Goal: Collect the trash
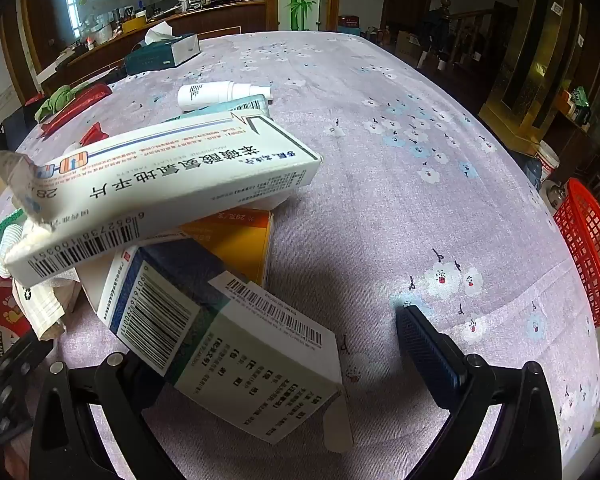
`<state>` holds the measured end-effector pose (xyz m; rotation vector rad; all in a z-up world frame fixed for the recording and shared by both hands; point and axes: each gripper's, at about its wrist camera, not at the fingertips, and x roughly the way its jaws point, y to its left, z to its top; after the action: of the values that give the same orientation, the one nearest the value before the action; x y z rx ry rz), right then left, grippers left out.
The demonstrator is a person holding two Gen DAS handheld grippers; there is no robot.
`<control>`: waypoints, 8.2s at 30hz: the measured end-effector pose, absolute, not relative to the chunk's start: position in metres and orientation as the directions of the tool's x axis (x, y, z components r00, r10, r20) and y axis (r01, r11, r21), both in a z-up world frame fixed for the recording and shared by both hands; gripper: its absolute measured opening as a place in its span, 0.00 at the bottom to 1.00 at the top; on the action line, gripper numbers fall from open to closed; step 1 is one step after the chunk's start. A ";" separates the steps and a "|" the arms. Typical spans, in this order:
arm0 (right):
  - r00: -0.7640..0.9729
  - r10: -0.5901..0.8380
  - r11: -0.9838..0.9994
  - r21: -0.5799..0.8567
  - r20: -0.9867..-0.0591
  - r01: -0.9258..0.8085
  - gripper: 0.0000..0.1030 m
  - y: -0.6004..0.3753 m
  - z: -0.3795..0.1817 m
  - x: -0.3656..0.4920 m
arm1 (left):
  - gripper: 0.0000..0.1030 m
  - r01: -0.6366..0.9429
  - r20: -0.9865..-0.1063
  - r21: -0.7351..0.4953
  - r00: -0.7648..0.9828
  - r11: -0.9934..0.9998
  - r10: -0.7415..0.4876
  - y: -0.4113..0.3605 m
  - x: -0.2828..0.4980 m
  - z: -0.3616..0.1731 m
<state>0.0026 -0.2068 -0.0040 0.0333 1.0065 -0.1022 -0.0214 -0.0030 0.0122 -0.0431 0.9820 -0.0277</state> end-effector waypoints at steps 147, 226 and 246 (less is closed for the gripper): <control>0.517 0.389 0.887 0.159 -0.762 -0.433 0.40 -0.222 0.045 -0.089 | 0.34 0.014 -0.758 -0.069 0.650 0.998 -0.062 0.015 -0.076 0.033; 0.815 0.034 0.884 0.397 -0.579 0.245 0.40 -0.551 0.104 -0.149 | 0.03 0.699 -0.532 -0.319 0.427 0.641 -0.731 -0.329 -0.066 0.145; 0.803 0.077 0.889 0.405 -0.591 0.213 0.58 -0.560 0.093 -0.133 | 0.63 0.652 -0.588 -0.313 0.438 0.691 -0.680 -0.347 -0.057 0.124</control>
<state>-0.1329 -0.5595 0.0926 0.4776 0.6408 -0.0762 -0.0572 -0.3471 0.1240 -0.0412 0.7500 -0.8283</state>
